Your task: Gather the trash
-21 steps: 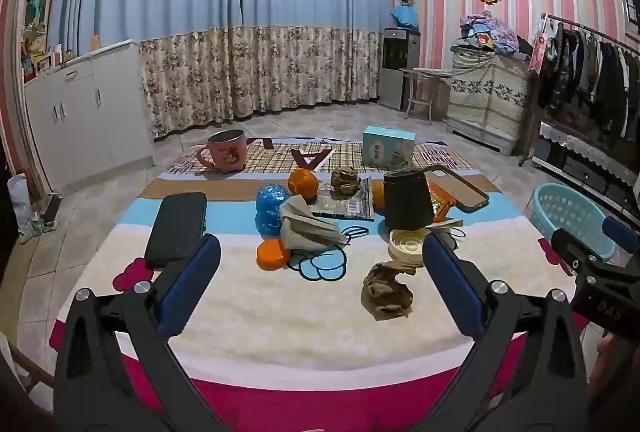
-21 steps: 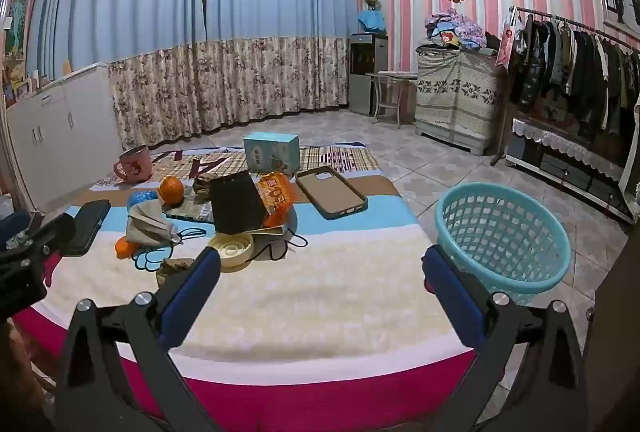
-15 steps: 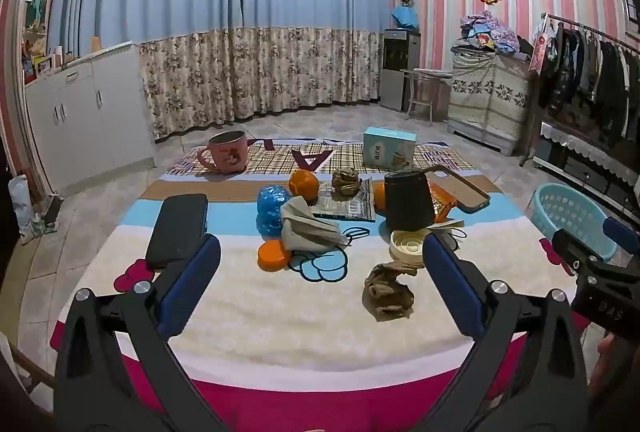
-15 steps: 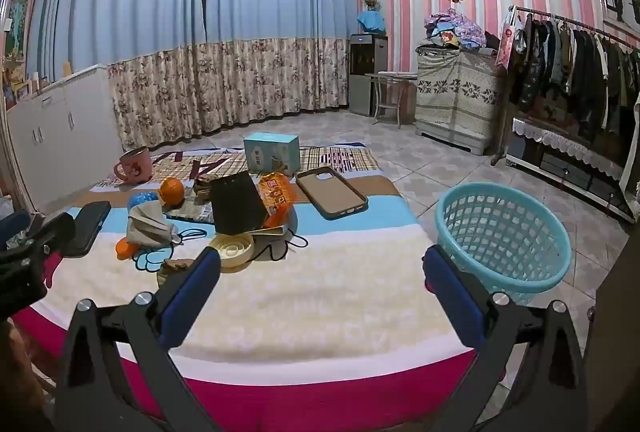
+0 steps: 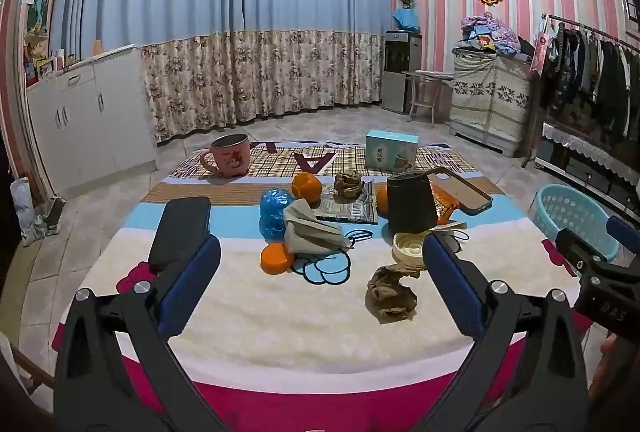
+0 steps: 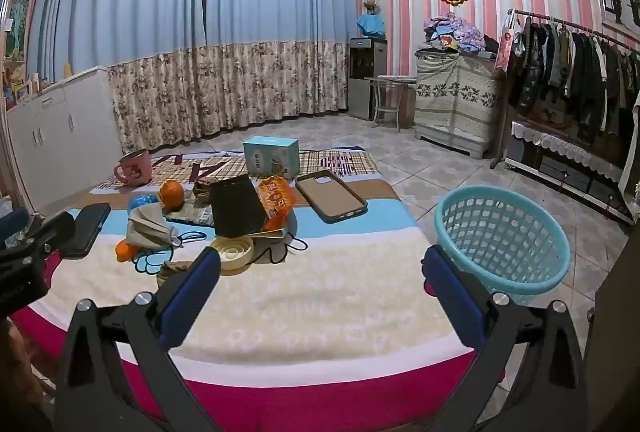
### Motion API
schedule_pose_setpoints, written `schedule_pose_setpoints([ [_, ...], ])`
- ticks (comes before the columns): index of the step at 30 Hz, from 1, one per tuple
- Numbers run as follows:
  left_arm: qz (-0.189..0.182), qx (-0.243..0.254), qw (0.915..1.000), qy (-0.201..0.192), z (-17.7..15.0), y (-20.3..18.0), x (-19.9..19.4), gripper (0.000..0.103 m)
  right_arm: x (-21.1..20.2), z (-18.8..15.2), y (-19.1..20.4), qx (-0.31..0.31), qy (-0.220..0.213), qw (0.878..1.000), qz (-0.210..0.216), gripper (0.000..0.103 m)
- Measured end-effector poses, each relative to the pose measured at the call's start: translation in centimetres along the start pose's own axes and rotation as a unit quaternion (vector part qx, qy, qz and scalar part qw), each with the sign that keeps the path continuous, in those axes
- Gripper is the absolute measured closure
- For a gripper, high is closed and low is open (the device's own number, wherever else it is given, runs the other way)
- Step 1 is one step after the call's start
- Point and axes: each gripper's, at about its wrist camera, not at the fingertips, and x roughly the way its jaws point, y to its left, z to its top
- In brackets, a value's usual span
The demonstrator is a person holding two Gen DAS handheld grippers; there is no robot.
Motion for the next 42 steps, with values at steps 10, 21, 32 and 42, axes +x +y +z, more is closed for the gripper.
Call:
schedule_pose_setpoints([
  [10, 0.002, 0.002, 1.0, -0.001, 0.1, 0.4, -0.4, 0.005, -0.3, 0.6, -0.3, 0.0, -0.003, 1.0, -0.001, 0.004],
  [21, 0.005, 0.003, 1.0, 0.0, 0.0, 0.5, -0.1, 0.005, -0.8, 0.6, -0.8, 0.002, -0.006, 1.0, -0.002, 0.004],
  [32, 0.005, 0.002, 1.0, 0.0, 0.0, 0.7, 0.1, 0.005, -0.6, 0.6, -1.1, 0.002, -0.009, 1.0, -0.006, 0.004],
  [42, 0.005, 0.002, 1.0, 0.0, -0.1, 0.7, 0.1, 0.005, -0.7, 0.6, -1.2, 0.001, -0.011, 1.0, -0.007, 0.004],
])
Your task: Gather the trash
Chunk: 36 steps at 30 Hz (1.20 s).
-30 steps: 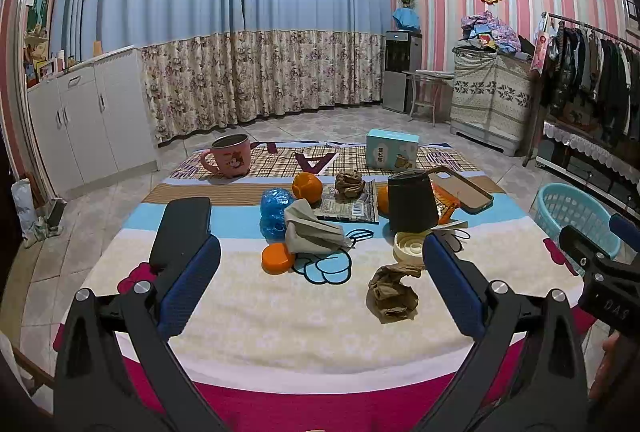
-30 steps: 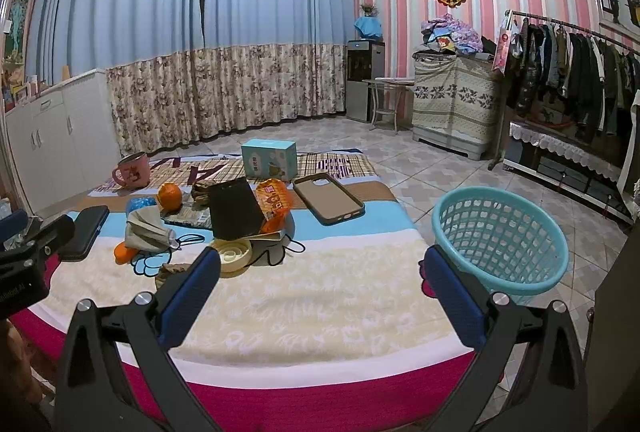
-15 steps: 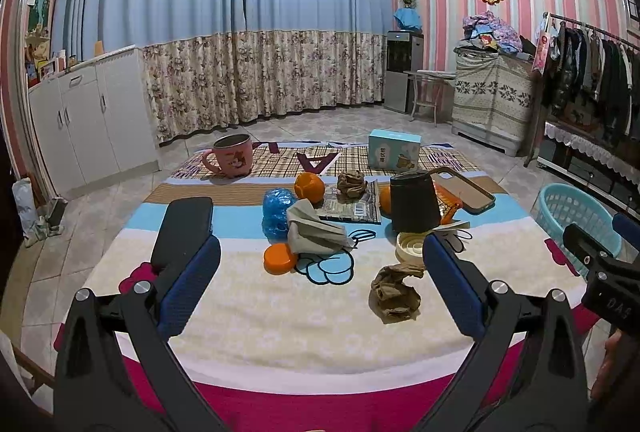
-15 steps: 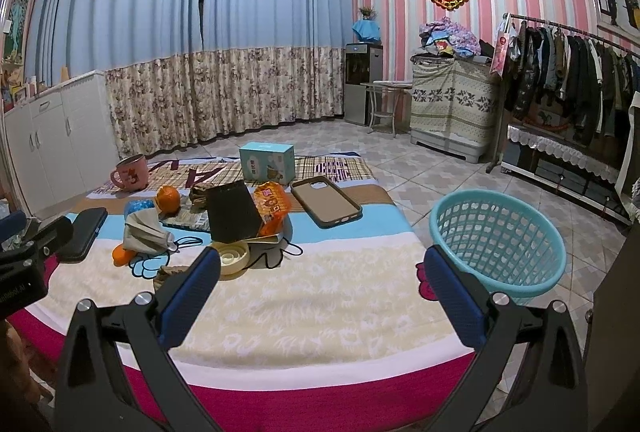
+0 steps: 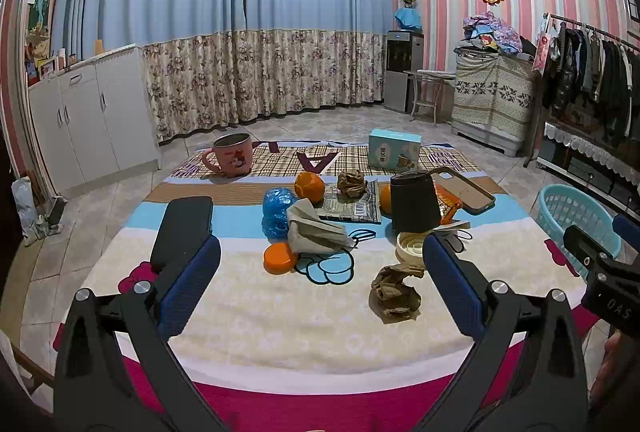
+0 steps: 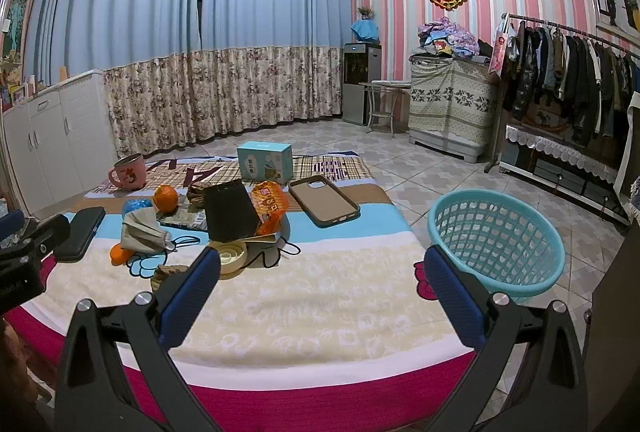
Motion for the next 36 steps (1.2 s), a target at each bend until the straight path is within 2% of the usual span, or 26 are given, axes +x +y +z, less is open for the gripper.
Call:
schedule_pose_setpoints([
  [36, 0.002, 0.001, 1.0, -0.001, -0.07, 0.38, 0.13, 0.005, 0.16, -0.07, -0.49, 0.001, -0.001, 1.0, -0.001, 0.004],
])
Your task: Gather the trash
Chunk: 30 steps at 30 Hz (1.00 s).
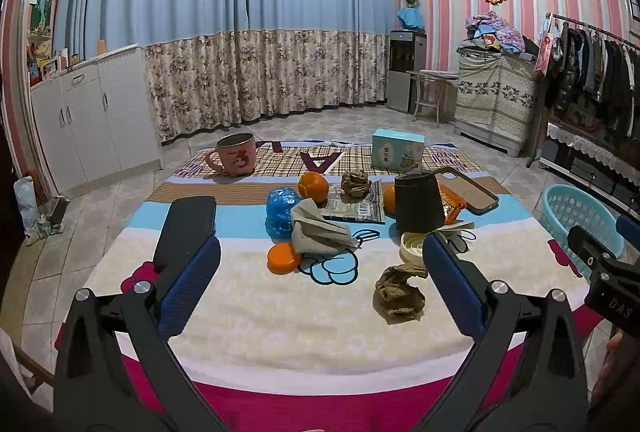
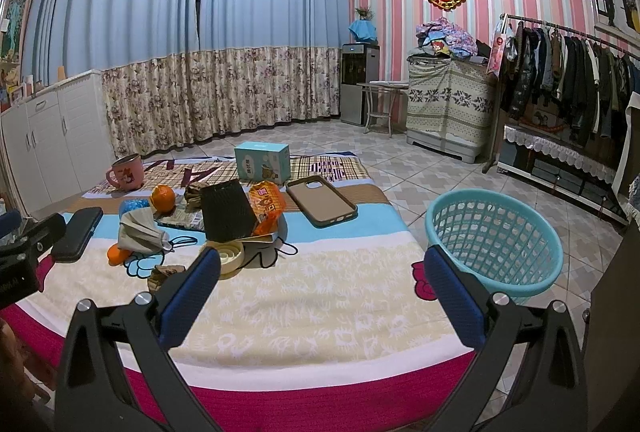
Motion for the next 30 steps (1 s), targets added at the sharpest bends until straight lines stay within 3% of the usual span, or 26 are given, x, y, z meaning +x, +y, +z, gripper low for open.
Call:
schedule_pose_setpoints([
  [12, 0.02, -0.002, 0.9998, 0.001, 0.1, 1.2, 0.4, 0.005, 0.8, -0.5, 0.7, -0.001, 0.008, 1.0, -0.014, 0.004],
  [30, 0.038, -0.01, 0.9986, 0.037, 1.4, 3.7, 2.8, 0.005, 2.8, 0.7, 1.0, -0.012, 0.006, 1.0, -0.016, 0.004],
])
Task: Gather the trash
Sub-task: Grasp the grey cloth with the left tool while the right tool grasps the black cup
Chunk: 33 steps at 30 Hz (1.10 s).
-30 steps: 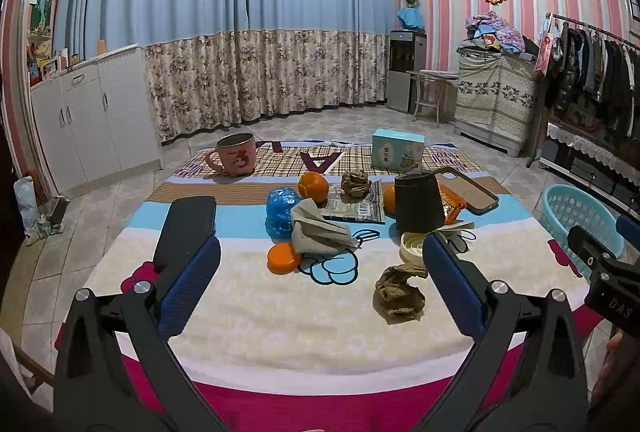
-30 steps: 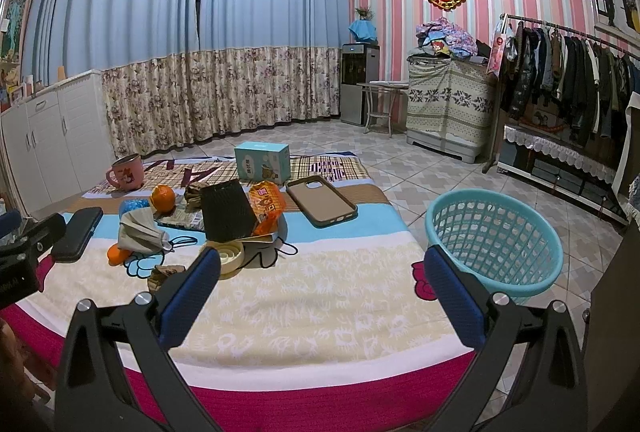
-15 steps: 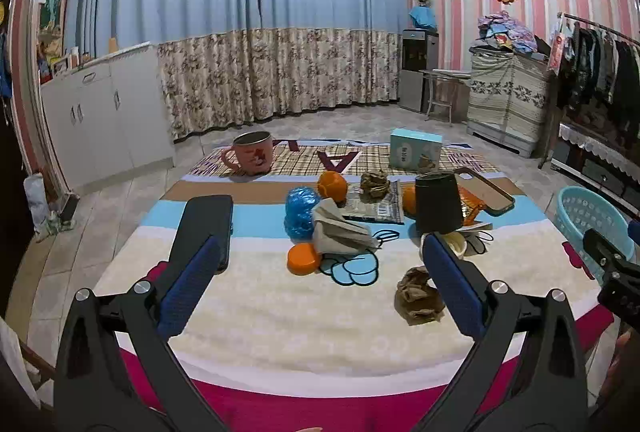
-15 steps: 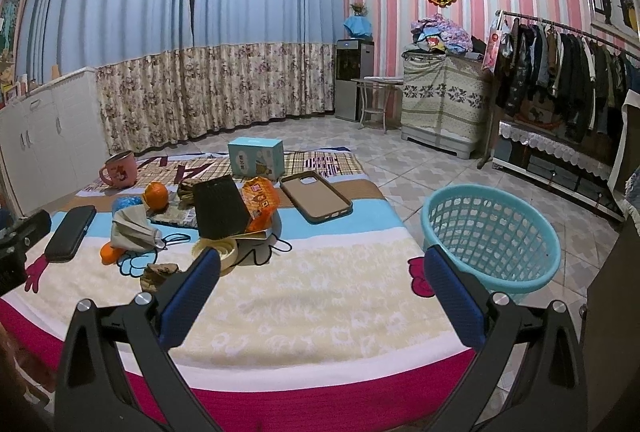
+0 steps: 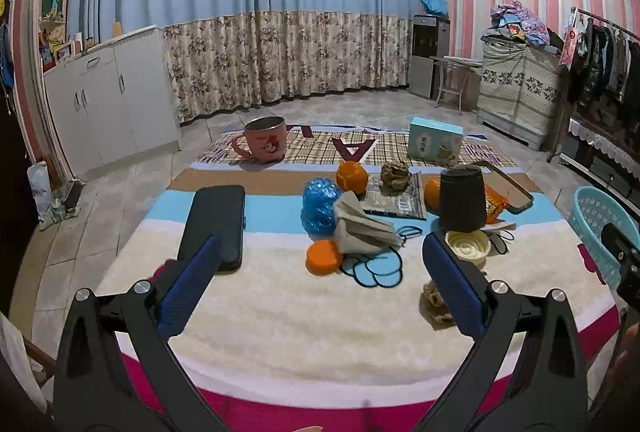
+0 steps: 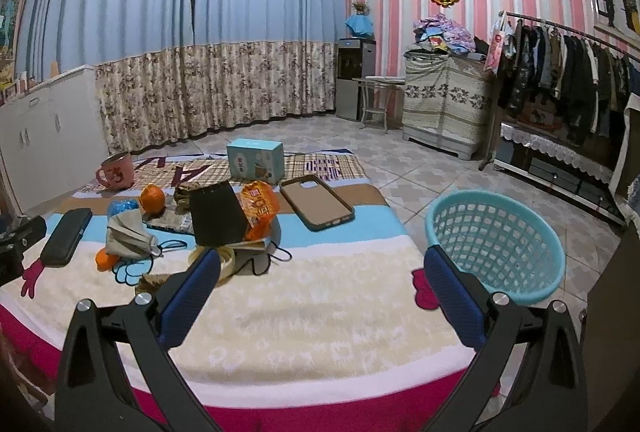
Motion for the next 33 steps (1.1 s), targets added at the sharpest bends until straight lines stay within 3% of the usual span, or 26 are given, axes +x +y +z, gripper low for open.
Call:
schedule_pose_setpoints([
  [5, 0.016, 0.004, 0.9998, 0.013, 0.3, 2.5, 1.7, 0.005, 1.6, 0.3, -0.4, -0.003, 0.002, 1.0, 0.0, 0.004],
  [10, 0.045, 0.003, 0.9979, 0.046, -0.7, 5.7, 4.6, 0.005, 3.9, 0.3, -0.9, 0.012, 0.033, 0.999, 0.019, 0.004],
  [14, 0.045, 0.003, 0.9973, 0.057, -0.8, 6.7, 6.3, 0.005, 5.3, 1.0, -0.2, 0.002, 0.043, 0.999, 0.001, 0.004],
  [18, 0.018, 0.009, 0.9983, 0.054, 0.6, 6.0, 7.9, 0.005, 7.2, 2.7, 1.3, -0.018, 0.051, 0.999, 0.001, 0.004],
  [26, -0.044, 0.001, 0.9967, 0.068, 2.4, 3.0, 11.5, 0.005, 12.6, 5.0, 3.5, 0.005, 0.1, 0.995, 0.023, 0.004],
  [33, -0.054, 0.03, 0.9925, 0.106, 0.7, -0.3, 14.4, 0.006, 15.4, 4.3, 4.6, 0.032, 0.111, 0.993, 0.009, 0.004],
])
